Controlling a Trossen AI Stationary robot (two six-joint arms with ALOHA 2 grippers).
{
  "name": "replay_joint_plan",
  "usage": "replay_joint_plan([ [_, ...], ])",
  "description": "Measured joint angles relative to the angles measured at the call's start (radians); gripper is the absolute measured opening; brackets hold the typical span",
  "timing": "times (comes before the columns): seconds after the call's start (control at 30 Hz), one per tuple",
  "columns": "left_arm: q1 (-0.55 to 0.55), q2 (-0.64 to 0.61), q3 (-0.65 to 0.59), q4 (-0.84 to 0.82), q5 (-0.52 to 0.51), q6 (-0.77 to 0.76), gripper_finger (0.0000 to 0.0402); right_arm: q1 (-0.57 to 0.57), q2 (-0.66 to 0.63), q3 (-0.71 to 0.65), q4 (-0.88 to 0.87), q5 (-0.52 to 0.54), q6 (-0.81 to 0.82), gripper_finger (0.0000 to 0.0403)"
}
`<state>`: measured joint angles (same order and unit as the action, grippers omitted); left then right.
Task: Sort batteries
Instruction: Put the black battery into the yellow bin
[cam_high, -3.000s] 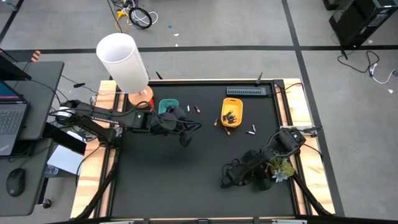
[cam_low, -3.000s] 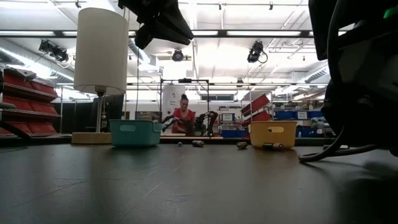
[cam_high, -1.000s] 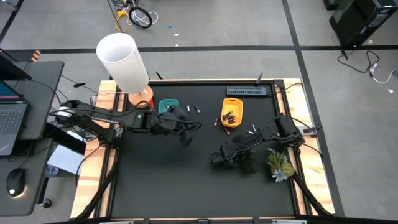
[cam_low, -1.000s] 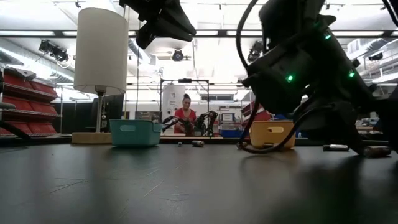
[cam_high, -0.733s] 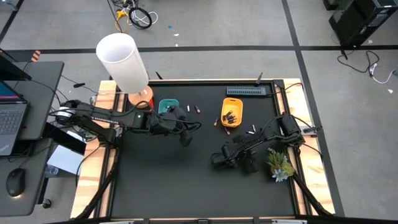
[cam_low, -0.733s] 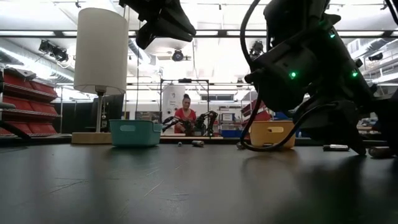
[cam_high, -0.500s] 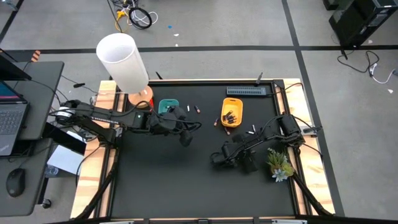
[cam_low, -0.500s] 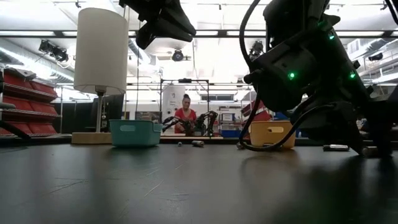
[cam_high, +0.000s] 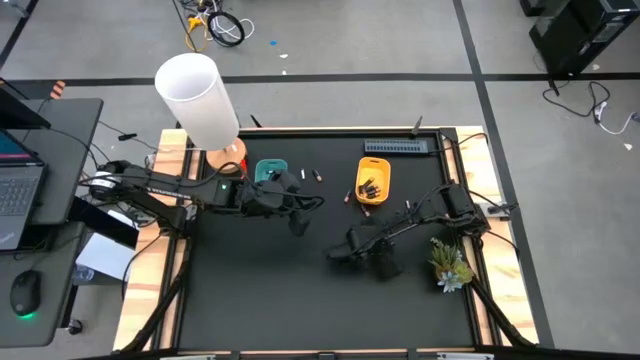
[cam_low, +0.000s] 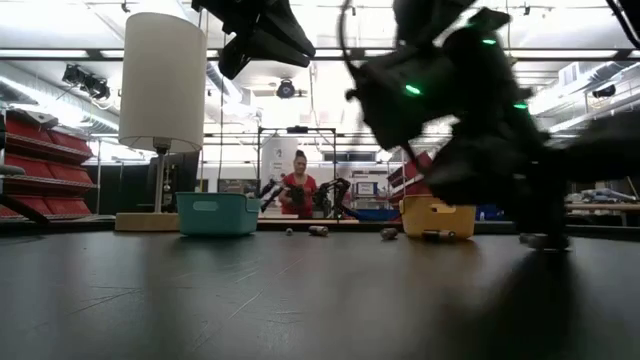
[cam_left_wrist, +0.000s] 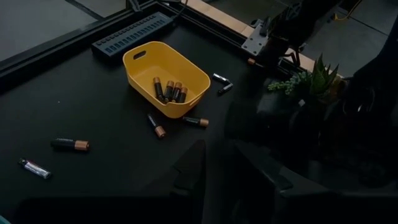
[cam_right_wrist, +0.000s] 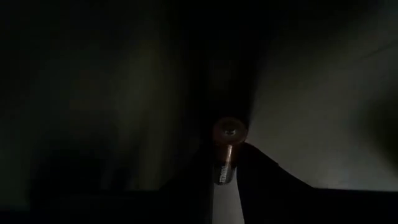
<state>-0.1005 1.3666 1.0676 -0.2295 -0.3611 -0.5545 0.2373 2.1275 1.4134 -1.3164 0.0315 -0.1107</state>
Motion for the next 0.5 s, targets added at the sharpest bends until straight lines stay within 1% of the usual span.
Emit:
replay_joint_plan([
  [0.1, 0.0, 0.0, 0.0, 0.0, 0.0, 0.0, 0.0091, -0.029, -0.005, 0.065, 0.032, 0.017, -0.007, 0.0046],
  [0.2, 0.0, 0.0, 0.0, -0.011, 0.0, 0.0, 0.0091, -0.061, -0.013, 0.144, 0.005, 0.025, -0.018, 0.0046],
  [0.3, 0.0, -0.006, 0.004, -0.073, -0.003, -0.033, 0.0091, -0.099, -0.046, 0.223, -0.015, 0.025, -0.018, 0.0046],
  [0.37, 0.0, -0.024, 0.019, -0.127, -0.038, -0.079, 0.009, -0.13, -0.087, 0.253, -0.021, 0.025, -0.016, 0.0046],
  [0.5, 0.0, -0.09, 0.055, -0.164, -0.166, -0.098, 0.009, -0.201, -0.221, 0.255, 0.018, 0.026, -0.016, 0.0046],
])
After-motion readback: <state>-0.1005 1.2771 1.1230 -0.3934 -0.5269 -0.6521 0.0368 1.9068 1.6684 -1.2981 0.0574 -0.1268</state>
